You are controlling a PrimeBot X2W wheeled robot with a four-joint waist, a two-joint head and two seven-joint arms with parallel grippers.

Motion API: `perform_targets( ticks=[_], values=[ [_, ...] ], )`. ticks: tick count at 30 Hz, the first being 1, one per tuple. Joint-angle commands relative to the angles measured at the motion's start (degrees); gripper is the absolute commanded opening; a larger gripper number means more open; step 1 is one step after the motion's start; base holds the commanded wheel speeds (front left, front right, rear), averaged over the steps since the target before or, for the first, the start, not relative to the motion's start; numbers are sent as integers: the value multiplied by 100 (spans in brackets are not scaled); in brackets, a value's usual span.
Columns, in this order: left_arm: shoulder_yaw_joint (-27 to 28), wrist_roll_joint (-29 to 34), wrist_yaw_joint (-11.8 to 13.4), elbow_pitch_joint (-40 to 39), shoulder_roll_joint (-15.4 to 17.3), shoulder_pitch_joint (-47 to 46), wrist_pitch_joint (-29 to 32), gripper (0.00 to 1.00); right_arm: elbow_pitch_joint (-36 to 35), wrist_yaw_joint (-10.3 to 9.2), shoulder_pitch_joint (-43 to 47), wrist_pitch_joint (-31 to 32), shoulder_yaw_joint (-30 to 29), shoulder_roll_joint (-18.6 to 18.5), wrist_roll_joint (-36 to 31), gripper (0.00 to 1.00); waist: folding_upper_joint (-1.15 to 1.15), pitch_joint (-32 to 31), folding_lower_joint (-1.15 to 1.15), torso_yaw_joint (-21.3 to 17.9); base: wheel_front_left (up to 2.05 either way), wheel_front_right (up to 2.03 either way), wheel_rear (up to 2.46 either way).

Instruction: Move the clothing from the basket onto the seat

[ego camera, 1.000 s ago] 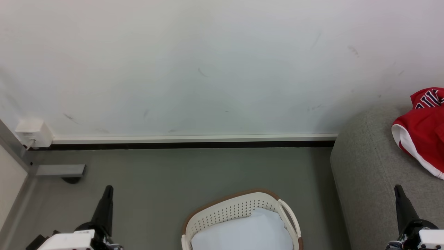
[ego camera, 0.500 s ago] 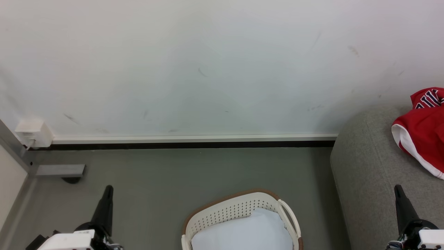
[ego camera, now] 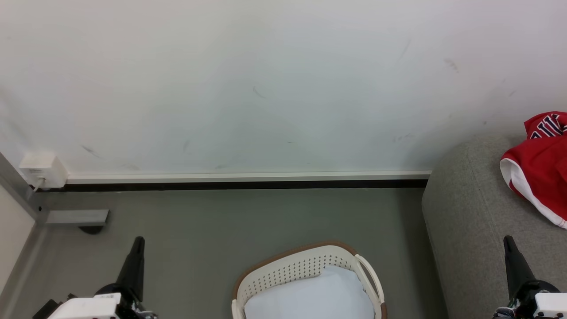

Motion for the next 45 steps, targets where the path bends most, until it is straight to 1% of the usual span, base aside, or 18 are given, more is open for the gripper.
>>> perform_targets(
  ticks=[1,45],
  values=[
    [12,-81,-27,3,40,-43,25,0,-21,-12,-72,6,-23,3,-32,0,0,0,0,0,0,0,0],
    [11,-82,-27,2,40,-43,24,0,-20,-12,-75,21,-44,16,-53,0,0,0,0,0,0,0,0]
  ],
)
